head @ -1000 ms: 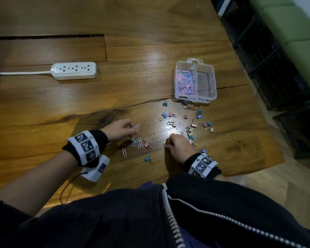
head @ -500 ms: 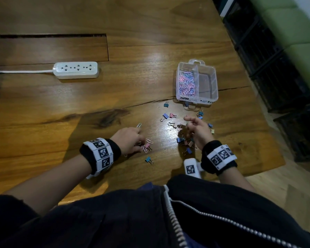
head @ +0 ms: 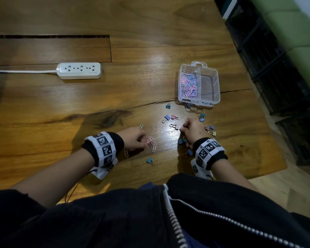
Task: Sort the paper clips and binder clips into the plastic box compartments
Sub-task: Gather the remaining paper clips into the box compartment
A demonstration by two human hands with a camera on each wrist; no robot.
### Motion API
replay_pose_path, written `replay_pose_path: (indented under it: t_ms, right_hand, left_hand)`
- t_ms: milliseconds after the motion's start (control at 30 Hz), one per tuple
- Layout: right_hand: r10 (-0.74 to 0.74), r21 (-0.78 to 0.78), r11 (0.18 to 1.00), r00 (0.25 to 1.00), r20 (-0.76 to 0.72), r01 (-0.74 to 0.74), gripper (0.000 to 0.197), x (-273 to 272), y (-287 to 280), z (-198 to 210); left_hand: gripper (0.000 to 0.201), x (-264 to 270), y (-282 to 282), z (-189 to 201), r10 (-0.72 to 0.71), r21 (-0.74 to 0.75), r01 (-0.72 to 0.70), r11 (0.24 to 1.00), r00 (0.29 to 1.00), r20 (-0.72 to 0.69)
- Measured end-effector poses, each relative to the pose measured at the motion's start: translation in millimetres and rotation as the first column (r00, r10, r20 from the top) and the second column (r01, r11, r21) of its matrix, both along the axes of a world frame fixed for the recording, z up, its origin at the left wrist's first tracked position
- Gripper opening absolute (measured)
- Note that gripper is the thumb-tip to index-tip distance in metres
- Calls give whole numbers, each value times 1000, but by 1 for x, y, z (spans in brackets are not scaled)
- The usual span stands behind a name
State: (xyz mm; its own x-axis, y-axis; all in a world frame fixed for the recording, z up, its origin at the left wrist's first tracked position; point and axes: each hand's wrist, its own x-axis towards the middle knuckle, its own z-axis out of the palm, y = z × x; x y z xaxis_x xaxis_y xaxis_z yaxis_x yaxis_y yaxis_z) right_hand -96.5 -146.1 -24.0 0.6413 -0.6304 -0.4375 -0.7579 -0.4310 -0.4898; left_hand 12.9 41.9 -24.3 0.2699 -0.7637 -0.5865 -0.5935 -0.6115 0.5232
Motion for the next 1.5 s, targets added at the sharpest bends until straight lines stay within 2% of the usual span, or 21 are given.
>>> replay_pose_path:
  t_ms: [67, 133, 267, 300, 333, 367, 467, 533, 567, 633, 767, 800, 867, 967, 1033, 1167, 1267, 1300, 1400, 1433, 1500]
  right_hand:
    - [35, 3, 999, 999, -17, -35, 11, 0, -1, 1]
    - [83, 8, 996, 996, -29, -83, 10, -1, -2, 1]
    - [142, 0, 990, 985, -97, -142, 13, -3, -4, 0]
    - [147, -4, 989, 983, -107, -148, 13, -4, -4, -1]
    - [143, -4, 990, 984, -104, -144, 11, -5, -5, -2]
    - [128, 0, 992, 989, -77, -129, 9, -6, -5, -2]
    - [-13, 189, 982, 993, 120, -10, 9, -10, -5, 2]
    - [-200, 509, 859, 950, 238, 53, 17, -12, 0, 6]
    - [-293, 661, 748, 922, 252, 57, 21, -12, 3, 8]
    - [-398, 834, 550, 894, 207, 51, 26, -10, 14, 11]
    - [-439, 911, 396, 895, 78, 115, 23, -3, 34, 11]
    - [-433, 905, 404, 899, 60, 134, 23, -1, 38, 9]
    - [-354, 846, 515, 933, 65, 136, 24, 1, 43, 4]
    - [-37, 630, 776, 994, 100, -34, 23, 1, 53, 1]
    - [176, 429, 882, 981, 82, -194, 21, -1, 58, -1]
    - [353, 151, 923, 935, 31, -354, 14, -3, 63, -5]
    - [465, 118, 881, 884, -41, -458, 17, -4, 63, -6]
    - [458, 134, 884, 888, -47, -448, 19, -5, 62, -5]
    - [307, 278, 913, 952, 18, -299, 19, -4, 58, 0]
    - [224, 357, 905, 972, 65, -233, 19, -4, 56, 3]
    - [-3, 563, 821, 985, 173, -96, 18, -1, 52, 7]
  left_hand:
    - [30, 8, 5, 3, 155, -61, -165, 984, 979, -135]
    - [29, 16, 11, 7, 336, -93, -384, 919, 883, -329]
    - [32, 22, 20, 13, 554, 11, -783, 621, 429, -713]
    - [33, 23, 22, 14, 577, 44, -822, 567, 359, -734]
    - [33, 23, 24, 13, 601, 56, -836, 546, 344, -721]
    - [30, 24, 27, 11, 624, 40, -817, 575, 406, -668]
    - [14, 22, 39, 7, 499, -62, -529, 846, 828, -257]
    - [44, 17, 48, 1, 221, 23, -221, 975, 975, 4]
    - [60, 14, 50, -2, 102, 79, -108, 991, 992, 74]
    - [71, 10, 51, -7, 13, 103, -26, 994, 992, 127]
    - [45, 8, 47, -12, -1, 32, -5, 999, 987, 161]
    - [41, 8, 44, -12, -27, 33, 21, 999, 983, 184]
    - [34, 8, 36, -10, -76, 39, 69, 997, 970, 232]
    - [26, 8, 26, -6, -136, 44, 128, 991, 944, 302]
    - [24, 7, 21, -7, -167, 50, 159, 986, 932, 322]
    - [21, 6, 18, -9, -115, 5, 118, 993, 957, 266]
    - [14, 15, 22, -9, 169, -123, -168, 978, 986, 1]
    - [18, 18, 25, -7, 304, -130, -332, 934, 933, -194]
    - [3, 27, 32, -5, 490, -40, -731, 681, 496, -717]
    - [8, 28, 34, -4, 481, 2, -789, 614, 373, -793]
    - [11, 28, 37, 0, 405, 57, -831, 554, 209, -890]
